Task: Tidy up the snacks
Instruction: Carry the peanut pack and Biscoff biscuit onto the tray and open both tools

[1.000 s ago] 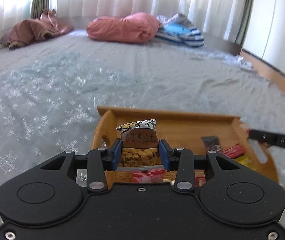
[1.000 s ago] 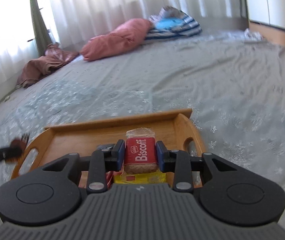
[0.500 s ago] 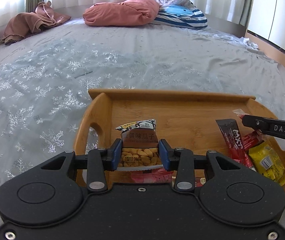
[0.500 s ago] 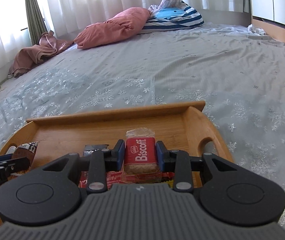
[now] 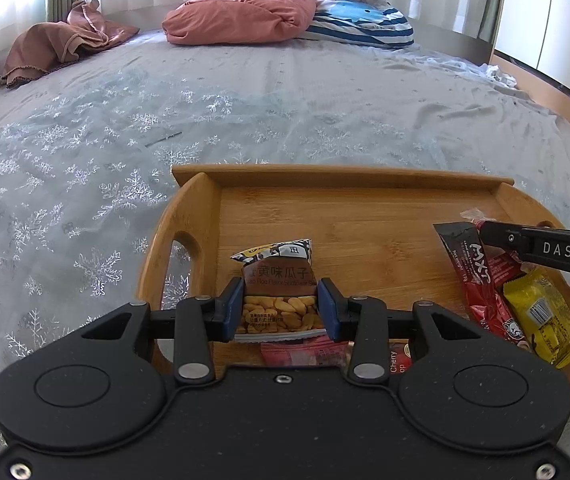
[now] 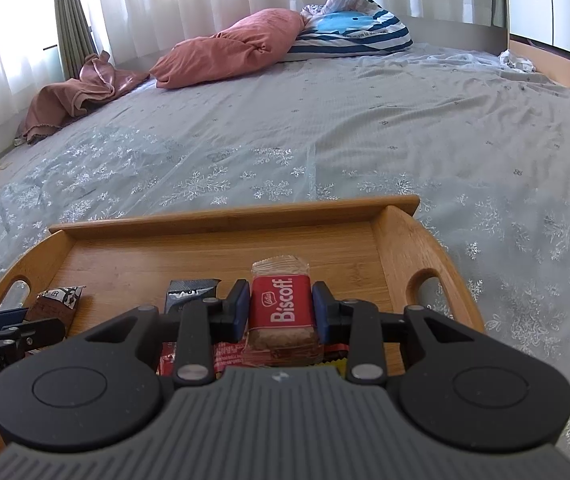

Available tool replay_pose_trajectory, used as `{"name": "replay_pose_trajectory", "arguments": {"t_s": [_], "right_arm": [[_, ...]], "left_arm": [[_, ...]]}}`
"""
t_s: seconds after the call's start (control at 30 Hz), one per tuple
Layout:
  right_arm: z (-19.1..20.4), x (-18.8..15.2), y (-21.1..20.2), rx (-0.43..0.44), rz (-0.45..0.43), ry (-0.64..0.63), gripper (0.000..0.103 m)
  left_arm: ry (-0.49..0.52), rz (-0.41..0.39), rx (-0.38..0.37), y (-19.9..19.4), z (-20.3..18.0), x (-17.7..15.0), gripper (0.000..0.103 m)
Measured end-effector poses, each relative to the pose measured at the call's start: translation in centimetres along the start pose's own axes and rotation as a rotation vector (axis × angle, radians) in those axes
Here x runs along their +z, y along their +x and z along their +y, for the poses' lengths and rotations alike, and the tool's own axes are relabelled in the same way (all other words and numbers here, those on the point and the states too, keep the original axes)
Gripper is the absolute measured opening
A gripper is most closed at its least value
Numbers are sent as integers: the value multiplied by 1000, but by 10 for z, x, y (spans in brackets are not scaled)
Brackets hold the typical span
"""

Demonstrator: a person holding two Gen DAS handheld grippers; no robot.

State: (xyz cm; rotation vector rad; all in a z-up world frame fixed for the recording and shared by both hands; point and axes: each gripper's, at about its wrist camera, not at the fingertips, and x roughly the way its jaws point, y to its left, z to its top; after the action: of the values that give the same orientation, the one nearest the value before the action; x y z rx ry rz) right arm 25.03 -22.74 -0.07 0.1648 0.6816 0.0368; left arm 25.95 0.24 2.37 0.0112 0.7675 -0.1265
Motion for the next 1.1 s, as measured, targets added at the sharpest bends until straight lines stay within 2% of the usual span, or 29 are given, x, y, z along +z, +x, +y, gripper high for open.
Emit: {"name": "replay_pose_trajectory", "arguments": {"t_s": [0.3, 0.5, 0.6, 0.7, 0.77, 0.93, 1.1], "right_arm": [[3, -1, 4, -12, 19, -22, 40], [4, 1, 1, -7, 23, -13, 54], [3, 1, -2, 5, 18, -20, 59], [4, 1, -10, 15, 8, -18, 63], [4, 0, -18, 30, -4, -15, 67], [10, -9, -43, 52, -40, -71, 71], [19, -21, -70, 67, -77, -134, 76]], "left_arm": [[1, 1, 2, 2, -1, 0, 38], [-1, -3, 17, -2, -2, 2, 43], [2, -8, 18, -7, -2, 2, 52], [5, -13, 12, -17, -2, 0, 69], [8, -34, -1, -28, -2, -3, 84], [42, -70, -10, -58, -4, -10, 90], [11, -80, -38, -86, 1, -18, 92]]}}
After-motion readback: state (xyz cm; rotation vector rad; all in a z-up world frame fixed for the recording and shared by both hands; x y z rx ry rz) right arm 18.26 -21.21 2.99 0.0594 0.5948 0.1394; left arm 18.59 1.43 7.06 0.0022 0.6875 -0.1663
